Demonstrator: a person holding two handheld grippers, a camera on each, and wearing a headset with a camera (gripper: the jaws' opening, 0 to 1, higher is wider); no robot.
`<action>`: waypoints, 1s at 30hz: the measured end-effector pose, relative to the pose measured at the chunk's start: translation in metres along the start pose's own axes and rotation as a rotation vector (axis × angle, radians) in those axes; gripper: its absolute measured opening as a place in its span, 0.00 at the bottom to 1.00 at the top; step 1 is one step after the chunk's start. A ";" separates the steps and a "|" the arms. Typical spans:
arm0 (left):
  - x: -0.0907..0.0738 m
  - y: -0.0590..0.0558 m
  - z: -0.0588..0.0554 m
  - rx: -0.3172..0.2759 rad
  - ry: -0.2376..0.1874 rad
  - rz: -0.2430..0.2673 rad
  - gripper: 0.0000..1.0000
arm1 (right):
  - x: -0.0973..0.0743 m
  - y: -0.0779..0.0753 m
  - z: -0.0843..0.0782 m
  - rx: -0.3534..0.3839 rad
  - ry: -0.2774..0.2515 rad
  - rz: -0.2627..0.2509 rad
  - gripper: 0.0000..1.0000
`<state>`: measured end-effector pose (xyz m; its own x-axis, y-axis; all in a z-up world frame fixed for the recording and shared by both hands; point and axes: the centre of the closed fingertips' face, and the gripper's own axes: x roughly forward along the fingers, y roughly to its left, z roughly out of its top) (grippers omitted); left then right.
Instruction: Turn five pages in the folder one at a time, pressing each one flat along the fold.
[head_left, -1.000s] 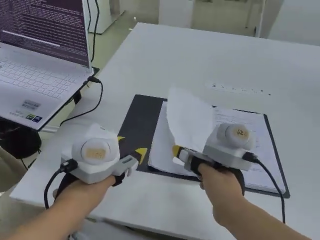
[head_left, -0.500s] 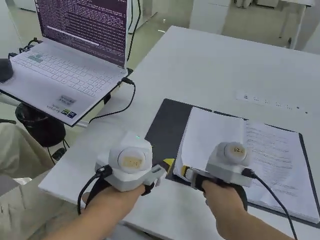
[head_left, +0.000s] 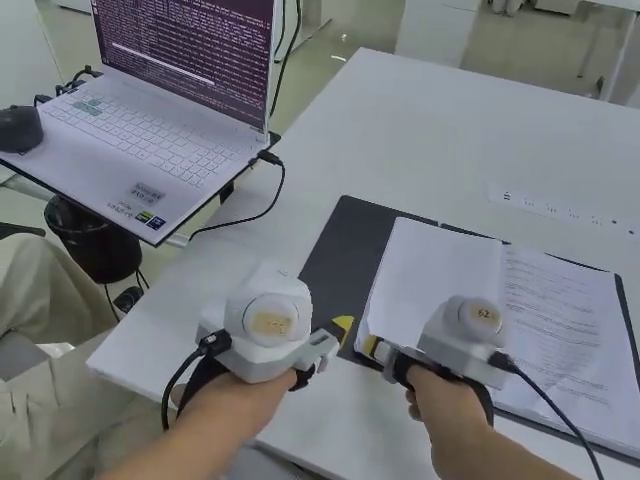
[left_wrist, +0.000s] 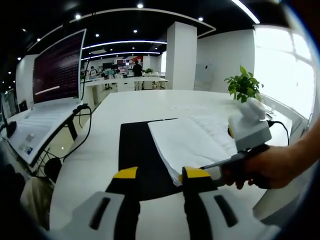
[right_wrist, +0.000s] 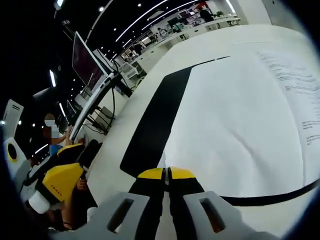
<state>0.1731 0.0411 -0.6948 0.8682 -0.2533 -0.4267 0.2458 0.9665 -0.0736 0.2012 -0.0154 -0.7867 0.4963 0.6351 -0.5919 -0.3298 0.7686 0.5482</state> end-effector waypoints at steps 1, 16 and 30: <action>0.000 0.000 0.000 0.001 0.000 0.000 0.32 | 0.000 0.002 0.000 0.000 -0.003 0.018 0.01; 0.018 -0.013 -0.007 0.077 0.074 -0.054 0.33 | -0.034 0.026 0.000 -0.083 -0.018 0.178 0.00; 0.081 -0.072 -0.042 0.174 0.174 -0.176 0.31 | -0.090 -0.046 0.055 -0.161 -0.166 0.109 0.00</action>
<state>0.2079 -0.0474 -0.7620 0.7222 -0.3910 -0.5706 0.4694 0.8829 -0.0109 0.2159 -0.1119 -0.7257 0.5712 0.7041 -0.4219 -0.5061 0.7067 0.4944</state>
